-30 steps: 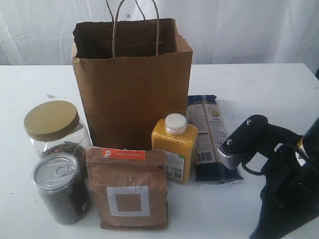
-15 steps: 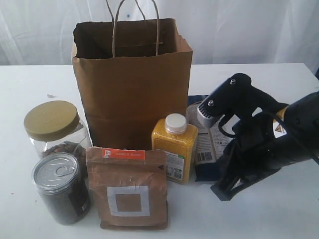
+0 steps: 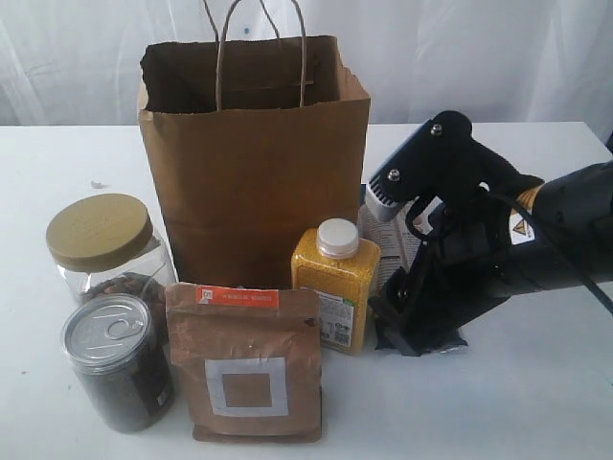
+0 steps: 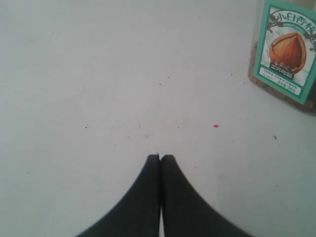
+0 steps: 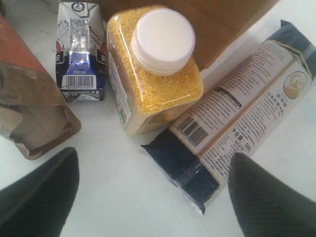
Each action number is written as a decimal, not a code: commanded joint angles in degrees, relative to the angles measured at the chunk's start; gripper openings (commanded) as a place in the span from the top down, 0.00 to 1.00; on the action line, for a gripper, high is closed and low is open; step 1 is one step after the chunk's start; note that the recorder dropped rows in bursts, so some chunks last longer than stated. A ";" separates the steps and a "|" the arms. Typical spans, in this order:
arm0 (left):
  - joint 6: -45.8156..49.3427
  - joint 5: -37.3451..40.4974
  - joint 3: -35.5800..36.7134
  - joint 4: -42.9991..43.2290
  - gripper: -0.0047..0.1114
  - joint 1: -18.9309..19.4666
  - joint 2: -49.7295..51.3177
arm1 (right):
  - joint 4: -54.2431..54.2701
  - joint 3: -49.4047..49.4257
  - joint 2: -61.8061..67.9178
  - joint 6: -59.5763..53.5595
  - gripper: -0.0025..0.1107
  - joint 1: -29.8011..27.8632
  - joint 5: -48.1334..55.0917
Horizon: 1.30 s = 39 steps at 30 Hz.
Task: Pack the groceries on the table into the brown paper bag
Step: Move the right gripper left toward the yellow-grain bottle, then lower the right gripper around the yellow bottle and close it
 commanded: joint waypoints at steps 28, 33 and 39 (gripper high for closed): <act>-0.38 0.29 0.49 -0.33 0.96 -0.54 -0.21 | -2.80 -10.22 16.95 -6.43 0.30 0.11 -4.42; -0.38 0.29 0.49 -0.33 0.96 -0.54 -0.21 | -2.80 -10.22 19.39 -6.43 0.30 0.11 -6.50; -0.38 0.29 0.49 -0.33 0.96 -0.54 -0.21 | -2.80 -10.22 21.91 -6.43 0.33 0.11 -7.08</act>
